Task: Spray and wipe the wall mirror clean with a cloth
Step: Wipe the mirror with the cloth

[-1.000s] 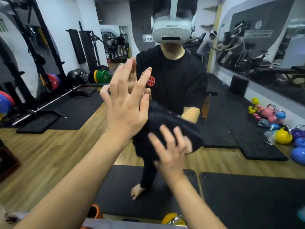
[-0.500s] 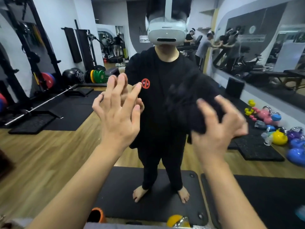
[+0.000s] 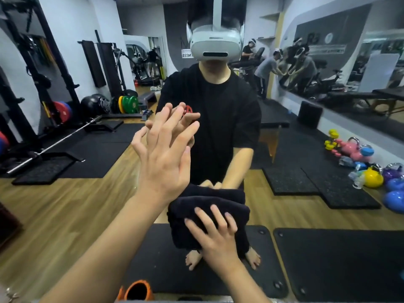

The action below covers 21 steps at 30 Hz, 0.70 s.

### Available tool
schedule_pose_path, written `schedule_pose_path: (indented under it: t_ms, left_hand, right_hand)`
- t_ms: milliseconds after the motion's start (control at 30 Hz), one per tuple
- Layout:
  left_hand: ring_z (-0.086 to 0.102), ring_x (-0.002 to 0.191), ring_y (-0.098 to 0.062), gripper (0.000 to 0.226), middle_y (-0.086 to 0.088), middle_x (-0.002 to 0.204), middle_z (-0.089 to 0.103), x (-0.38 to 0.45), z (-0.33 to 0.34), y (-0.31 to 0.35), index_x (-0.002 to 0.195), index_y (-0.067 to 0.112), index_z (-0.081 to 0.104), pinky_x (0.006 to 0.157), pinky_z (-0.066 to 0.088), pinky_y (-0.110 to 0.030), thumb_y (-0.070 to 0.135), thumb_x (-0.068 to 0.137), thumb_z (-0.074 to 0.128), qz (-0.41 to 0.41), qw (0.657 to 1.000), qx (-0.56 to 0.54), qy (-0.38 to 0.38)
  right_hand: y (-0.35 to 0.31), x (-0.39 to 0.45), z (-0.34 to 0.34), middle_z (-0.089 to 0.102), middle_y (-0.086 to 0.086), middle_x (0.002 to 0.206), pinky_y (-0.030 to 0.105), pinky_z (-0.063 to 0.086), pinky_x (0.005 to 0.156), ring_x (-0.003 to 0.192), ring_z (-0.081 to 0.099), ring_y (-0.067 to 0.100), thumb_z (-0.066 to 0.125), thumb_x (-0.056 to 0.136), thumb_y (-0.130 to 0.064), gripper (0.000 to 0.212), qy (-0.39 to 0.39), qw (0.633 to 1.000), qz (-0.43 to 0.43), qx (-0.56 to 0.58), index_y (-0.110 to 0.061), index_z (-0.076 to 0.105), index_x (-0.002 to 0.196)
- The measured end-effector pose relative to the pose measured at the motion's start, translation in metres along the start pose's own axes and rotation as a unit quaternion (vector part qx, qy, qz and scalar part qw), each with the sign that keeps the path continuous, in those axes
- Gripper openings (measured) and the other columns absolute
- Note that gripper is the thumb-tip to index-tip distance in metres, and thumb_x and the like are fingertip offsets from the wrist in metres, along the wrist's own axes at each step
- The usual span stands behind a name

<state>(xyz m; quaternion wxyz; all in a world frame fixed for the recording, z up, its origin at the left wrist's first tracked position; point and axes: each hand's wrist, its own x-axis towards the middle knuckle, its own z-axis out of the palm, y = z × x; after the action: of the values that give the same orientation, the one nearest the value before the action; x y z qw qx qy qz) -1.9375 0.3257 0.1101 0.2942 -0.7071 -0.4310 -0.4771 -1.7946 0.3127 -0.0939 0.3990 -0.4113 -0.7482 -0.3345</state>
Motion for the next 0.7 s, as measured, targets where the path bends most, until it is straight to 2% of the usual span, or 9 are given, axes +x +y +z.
schedule_pose_path:
  t_ms: [67,200,300,367,500,533,600,700]
  left_hand:
    - [0.028,0.155,-0.026,0.052,-0.008,0.162,0.041,-0.006,-0.006,-0.013,0.139,0.021,0.063,0.111,0.022,-0.059,0.011,0.088,0.057,-0.005,1.0,0.005,-0.007]
    - [0.022,0.157,-0.025,0.054,-0.006,0.165,0.035,-0.013,-0.013,-0.032,0.142,0.021,0.06,0.114,0.021,-0.059,0.011,0.089,0.056,-0.063,0.998,0.0,-0.01]
    - [0.019,0.158,-0.027,0.055,-0.006,0.167,0.032,-0.018,-0.01,-0.03,0.144,0.023,0.058,0.115,0.019,-0.06,0.014,0.09,0.055,-0.065,0.998,0.014,-0.019]
    - [0.019,0.158,-0.028,0.055,-0.007,0.167,0.032,-0.019,-0.008,-0.027,0.145,0.024,0.058,0.115,0.02,-0.061,0.016,0.091,0.055,-0.066,0.997,0.027,-0.023]
    - [0.022,0.157,-0.028,0.056,-0.007,0.166,0.034,-0.017,-0.01,-0.025,0.145,0.024,0.058,0.115,0.019,-0.06,0.015,0.09,0.055,-0.073,0.996,0.033,-0.032]
    - [0.023,0.157,-0.027,0.056,-0.006,0.165,0.036,-0.017,-0.011,-0.025,0.144,0.023,0.057,0.115,0.019,-0.061,0.013,0.089,0.056,-0.073,0.996,0.031,-0.028]
    - [0.027,0.156,-0.025,0.055,-0.003,0.163,0.041,-0.015,-0.013,-0.024,0.143,0.021,0.055,0.116,0.018,-0.058,0.011,0.089,0.055,-0.08,0.997,0.017,-0.016]
    - [0.029,0.155,-0.023,0.056,0.0,0.161,0.044,-0.011,-0.015,-0.018,0.141,0.017,0.054,0.116,0.016,-0.052,0.007,0.087,0.052,-0.11,0.994,-0.019,-0.002]
  right_hand:
    - [0.002,0.008,-0.005,0.049,-0.004,0.139,0.047,0.032,0.104,0.131,0.043,0.026,0.083,0.077,-0.032,0.049,0.012,1.0,0.024,-0.016,-0.039,0.061,0.121]
    - [0.028,0.06,-0.037,0.051,-0.001,0.133,0.049,0.031,0.099,0.121,0.048,0.028,0.081,0.081,-0.028,0.044,0.086,0.992,0.092,-0.022,-0.036,0.063,0.12]
    - [0.059,0.102,-0.073,0.048,0.003,0.136,0.052,0.029,0.096,0.121,0.046,0.033,0.076,0.076,-0.014,0.052,0.135,0.976,0.17,-0.015,-0.032,0.065,0.123]
    - [0.08,0.137,-0.098,0.048,0.005,0.139,0.052,0.027,0.099,0.123,0.043,0.032,0.073,0.074,-0.011,0.055,0.182,0.953,0.241,-0.005,-0.031,0.065,0.125]
    - [0.102,0.2,-0.123,0.051,0.006,0.143,0.061,0.034,0.102,0.127,0.045,0.034,0.068,0.083,-0.02,0.043,0.277,0.9,0.335,0.031,-0.027,0.067,0.125]
    - [0.096,0.204,-0.12,0.051,0.005,0.144,0.061,0.034,0.102,0.129,0.044,0.034,0.069,0.082,-0.019,0.043,0.29,0.896,0.336,0.036,-0.026,0.067,0.124]
    - [0.074,0.192,-0.099,0.053,0.003,0.145,0.058,0.03,0.106,0.134,0.04,0.035,0.072,0.076,-0.015,0.048,0.272,0.917,0.289,0.034,-0.027,0.069,0.122]
    - [0.02,0.136,-0.048,0.05,0.0,0.146,0.055,0.027,0.105,0.137,0.036,0.033,0.069,0.069,-0.016,0.055,0.145,0.977,0.15,0.037,-0.03,0.068,0.122]
